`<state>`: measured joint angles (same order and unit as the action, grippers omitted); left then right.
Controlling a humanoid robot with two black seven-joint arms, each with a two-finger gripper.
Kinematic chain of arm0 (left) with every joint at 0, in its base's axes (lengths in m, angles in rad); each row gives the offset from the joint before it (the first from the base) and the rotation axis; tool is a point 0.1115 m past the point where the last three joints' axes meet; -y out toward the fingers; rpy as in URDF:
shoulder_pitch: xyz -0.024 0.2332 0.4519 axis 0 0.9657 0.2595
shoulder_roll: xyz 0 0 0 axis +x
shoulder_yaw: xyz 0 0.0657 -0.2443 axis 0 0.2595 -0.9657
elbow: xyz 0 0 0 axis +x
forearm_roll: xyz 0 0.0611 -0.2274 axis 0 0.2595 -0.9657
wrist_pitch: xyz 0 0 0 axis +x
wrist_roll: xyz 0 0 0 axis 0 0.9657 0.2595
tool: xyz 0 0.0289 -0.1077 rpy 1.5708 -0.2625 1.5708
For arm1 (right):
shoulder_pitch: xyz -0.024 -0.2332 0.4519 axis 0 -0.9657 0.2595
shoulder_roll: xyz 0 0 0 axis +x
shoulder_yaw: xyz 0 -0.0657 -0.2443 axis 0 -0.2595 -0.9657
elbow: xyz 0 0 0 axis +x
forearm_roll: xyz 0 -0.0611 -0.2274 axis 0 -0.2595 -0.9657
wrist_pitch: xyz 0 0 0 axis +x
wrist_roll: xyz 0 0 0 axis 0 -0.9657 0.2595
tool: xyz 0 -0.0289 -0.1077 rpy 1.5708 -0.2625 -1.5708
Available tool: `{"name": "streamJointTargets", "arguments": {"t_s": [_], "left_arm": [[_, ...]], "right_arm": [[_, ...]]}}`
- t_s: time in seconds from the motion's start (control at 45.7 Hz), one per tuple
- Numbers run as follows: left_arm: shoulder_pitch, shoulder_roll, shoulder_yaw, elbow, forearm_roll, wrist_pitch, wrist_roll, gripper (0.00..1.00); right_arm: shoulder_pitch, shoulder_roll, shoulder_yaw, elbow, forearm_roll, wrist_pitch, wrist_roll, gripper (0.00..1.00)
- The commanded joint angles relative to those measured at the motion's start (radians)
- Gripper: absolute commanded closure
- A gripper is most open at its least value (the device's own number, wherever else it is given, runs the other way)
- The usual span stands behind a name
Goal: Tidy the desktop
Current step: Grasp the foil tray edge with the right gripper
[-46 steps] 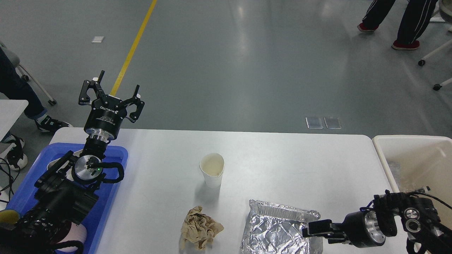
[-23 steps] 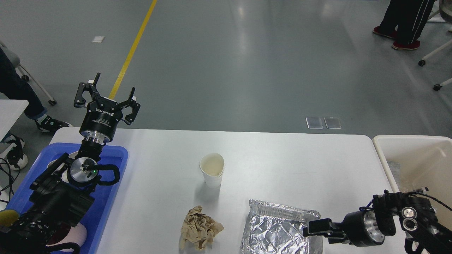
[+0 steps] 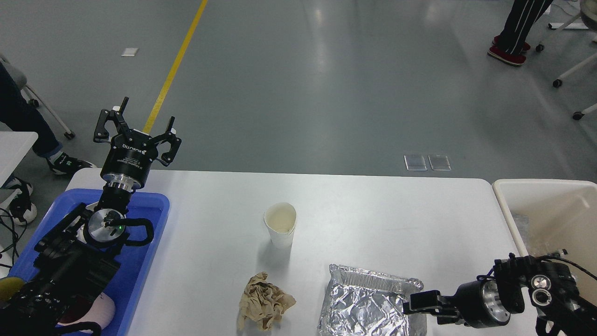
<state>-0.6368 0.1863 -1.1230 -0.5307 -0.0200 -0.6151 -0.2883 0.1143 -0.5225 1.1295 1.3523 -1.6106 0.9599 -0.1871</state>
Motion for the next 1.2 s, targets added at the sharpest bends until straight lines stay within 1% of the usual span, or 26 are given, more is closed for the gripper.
{"name": "streamJointTargets", "arguments": {"t_s": [0.0,0.044,0.153,0.175,0.197,0.263,0.416,0.46,0.569,0.679,0.744,0.788,0.81,0.854,0.919,1.182], "left_arm": [[0.000,0.002,0.000,0.000,0.000,0.000,0.000,0.03],[0.005,0.002,-0.001,0.000,0.000,0.000,-0.002,0.03],[0.016,0.002,-0.003,0.000,0.000,0.000,0.000,0.03],[0.017,0.002,-0.003,0.000,0.002,0.000,0.000,0.03],[0.017,0.002,-0.003,0.000,0.002,-0.002,0.000,0.03],[0.019,0.002,-0.003,0.000,0.002,-0.002,0.000,0.03],[0.017,0.004,-0.003,0.000,0.002,-0.002,0.000,0.03],[0.017,0.004,-0.003,0.000,0.000,-0.002,0.000,0.03],[0.020,0.005,-0.003,0.000,0.000,-0.002,0.000,0.03],[0.023,0.007,-0.003,0.000,0.002,-0.003,0.000,0.03],[0.023,0.007,-0.003,0.000,0.000,-0.003,0.000,0.03],[0.023,0.007,-0.003,0.000,0.002,-0.003,0.000,0.03],[0.023,0.007,-0.003,0.000,0.002,-0.003,0.000,0.03],[0.023,0.007,-0.003,0.000,0.000,-0.005,0.000,0.03],[0.025,0.007,-0.003,0.000,0.002,-0.005,0.000,0.03],[0.025,0.010,-0.004,0.000,0.002,-0.005,0.000,0.03]], "right_arm": [[0.001,0.004,0.000,-0.001,0.000,0.000,0.000,0.00],[0.001,0.006,0.000,-0.001,0.000,0.000,0.000,0.00],[0.001,0.007,0.000,-0.001,0.000,0.000,0.002,0.10],[0.001,0.007,0.000,-0.002,0.000,0.000,0.002,0.14],[0.001,0.007,0.000,-0.004,0.000,0.000,0.002,0.15],[0.001,0.009,0.000,-0.008,0.000,0.000,0.002,0.17],[0.007,0.025,-0.002,-0.024,-0.002,0.000,0.002,0.17],[0.010,0.029,-0.002,-0.027,-0.002,0.000,0.002,0.19],[0.011,0.035,-0.002,-0.030,-0.015,0.000,0.002,0.35],[0.011,0.036,-0.002,-0.035,-0.020,0.000,0.000,0.64],[0.011,0.033,-0.002,-0.036,-0.020,0.000,-0.002,0.72],[0.011,0.032,-0.002,-0.036,-0.020,0.000,-0.002,0.80],[0.010,0.029,-0.002,-0.036,-0.020,0.000,-0.003,0.92],[0.010,0.027,-0.002,-0.036,-0.020,0.000,-0.008,0.99],[0.010,0.027,-0.002,-0.036,-0.018,0.000,-0.015,1.00],[0.010,0.030,0.006,-0.044,-0.022,0.000,-0.015,1.00]]}}
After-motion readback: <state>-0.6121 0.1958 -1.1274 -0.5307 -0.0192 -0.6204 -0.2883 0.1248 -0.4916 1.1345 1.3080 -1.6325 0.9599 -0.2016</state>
